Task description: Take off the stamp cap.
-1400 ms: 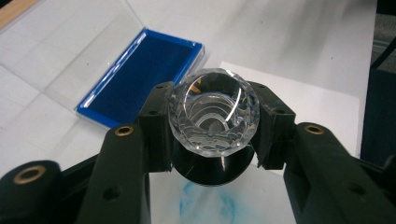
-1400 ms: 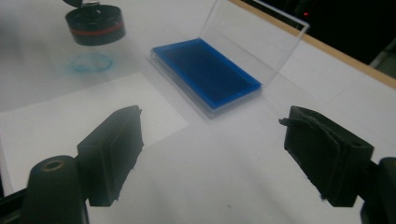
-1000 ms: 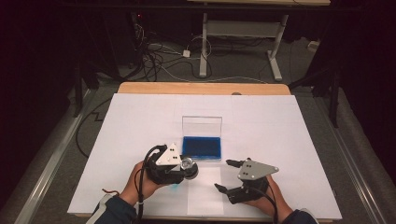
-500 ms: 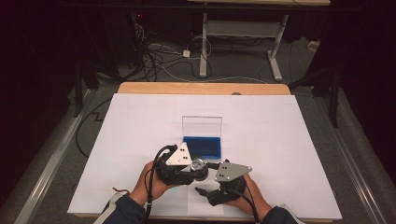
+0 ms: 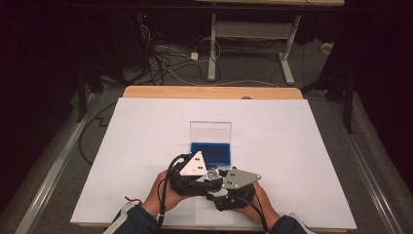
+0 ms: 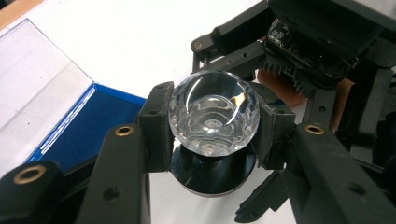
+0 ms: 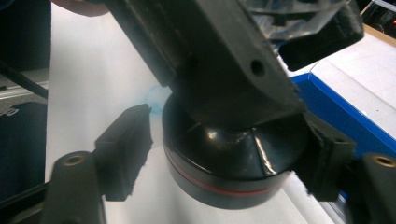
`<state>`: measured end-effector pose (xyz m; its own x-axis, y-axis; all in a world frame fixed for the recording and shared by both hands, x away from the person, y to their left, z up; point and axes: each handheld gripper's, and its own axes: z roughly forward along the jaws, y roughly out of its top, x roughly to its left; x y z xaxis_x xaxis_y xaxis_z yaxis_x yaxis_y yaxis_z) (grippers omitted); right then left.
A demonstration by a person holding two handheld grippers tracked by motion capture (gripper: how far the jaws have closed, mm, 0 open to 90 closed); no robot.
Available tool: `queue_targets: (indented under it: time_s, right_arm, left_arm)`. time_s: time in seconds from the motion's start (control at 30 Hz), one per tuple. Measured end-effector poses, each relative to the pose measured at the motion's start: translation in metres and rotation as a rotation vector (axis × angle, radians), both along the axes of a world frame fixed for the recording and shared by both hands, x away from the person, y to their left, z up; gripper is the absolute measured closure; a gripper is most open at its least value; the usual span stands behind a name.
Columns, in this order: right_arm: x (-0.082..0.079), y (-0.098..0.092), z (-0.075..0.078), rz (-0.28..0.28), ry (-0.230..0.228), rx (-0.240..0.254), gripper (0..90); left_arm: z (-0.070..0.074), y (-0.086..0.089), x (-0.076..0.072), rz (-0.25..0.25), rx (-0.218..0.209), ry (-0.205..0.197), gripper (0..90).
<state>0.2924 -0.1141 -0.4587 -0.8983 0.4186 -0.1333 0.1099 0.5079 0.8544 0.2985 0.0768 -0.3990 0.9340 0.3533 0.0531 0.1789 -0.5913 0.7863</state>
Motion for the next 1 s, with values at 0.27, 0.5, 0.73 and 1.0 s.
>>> queue_targets:
  time_s: [0.27,0.5,0.73,1.0]
  right_arm:
    - [-0.0013,-0.0023,-0.0001,-0.018,-0.003,0.011,33.9]
    - [-0.0015,-0.0024,0.0001,-0.028,-0.017,0.015,36.8]
    - [-0.0026,-0.0032,0.0012,-0.036,-0.024,0.016,37.6]
    - [-0.0027,-0.0032,0.0017,-0.035,-0.023,0.016,37.9]
  left_arm:
    - [0.001,0.001,-0.001,0.003,-0.014,-0.009,54.0]
    - [0.0009,0.002,-0.0008,0.012,-0.036,-0.01,54.0]
    - [0.0015,0.0024,-0.0013,0.015,-0.044,-0.016,54.0]
    - [0.0008,0.0035,-0.0014,0.014,-0.055,-0.02,54.1]
